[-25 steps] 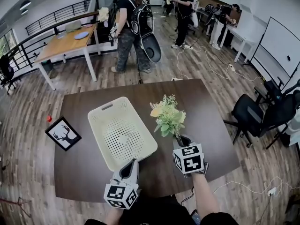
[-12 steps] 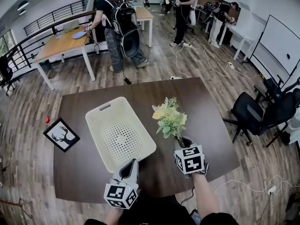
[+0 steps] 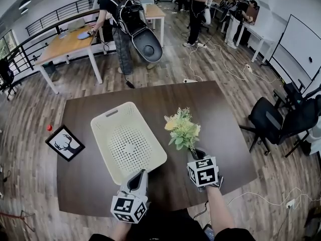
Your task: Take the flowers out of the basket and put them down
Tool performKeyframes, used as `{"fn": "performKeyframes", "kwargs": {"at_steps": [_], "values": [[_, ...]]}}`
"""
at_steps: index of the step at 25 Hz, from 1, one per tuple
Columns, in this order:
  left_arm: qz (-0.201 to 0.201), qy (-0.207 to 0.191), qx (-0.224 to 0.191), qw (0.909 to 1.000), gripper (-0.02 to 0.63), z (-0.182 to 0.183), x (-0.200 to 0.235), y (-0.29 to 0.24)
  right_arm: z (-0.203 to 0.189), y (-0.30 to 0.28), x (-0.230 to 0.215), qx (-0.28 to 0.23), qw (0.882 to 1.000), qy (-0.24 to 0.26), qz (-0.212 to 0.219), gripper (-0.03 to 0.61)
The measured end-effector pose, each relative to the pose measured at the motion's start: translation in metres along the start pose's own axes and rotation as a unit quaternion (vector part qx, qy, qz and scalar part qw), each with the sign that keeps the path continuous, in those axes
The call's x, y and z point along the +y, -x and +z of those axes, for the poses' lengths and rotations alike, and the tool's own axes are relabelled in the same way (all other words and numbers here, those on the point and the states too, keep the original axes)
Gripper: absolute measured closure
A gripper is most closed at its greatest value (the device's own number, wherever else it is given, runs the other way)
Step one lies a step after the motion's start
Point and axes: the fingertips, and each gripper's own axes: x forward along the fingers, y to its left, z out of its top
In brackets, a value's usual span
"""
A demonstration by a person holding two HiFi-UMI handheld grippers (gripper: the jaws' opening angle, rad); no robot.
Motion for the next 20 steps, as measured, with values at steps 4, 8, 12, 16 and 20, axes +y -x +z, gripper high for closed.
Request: {"fn": "performKeyframes", "kwargs": {"at_steps": [4,8,12,16,20], "values": [[0.001,-0.001,0.002,1.0,0.611,0.0,0.0,0.0,-0.008,-0.004,-0.003,0.008,1.0,0.003,-0.004,0.545],[0.003,-0.002,0.005,1.0,0.611,-0.001,-0.001,0.001,-0.019,-0.007,-0.003,0.017,1.0,-0.002,-0.003,0.545],[0.006,-0.003,0.009,0.9999,0.609,-0.006,-0.005,0.001,-0.031,-0.009,-0.007,0.025,1.0,-0.005,-0.001,0.545],[0.01,-0.004,0.013,0.9999,0.611,-0.007,-0.003,0.001,-0.039,-0.014,-0.007,0.03,1.0,-0.007,0.0,0.545],[0.015,-0.004,0.015,0.9998,0.611,-0.006,0.0,0.002,-0.043,-0.017,-0.008,0.035,0.999,-0.009,0.002,0.545]]}}
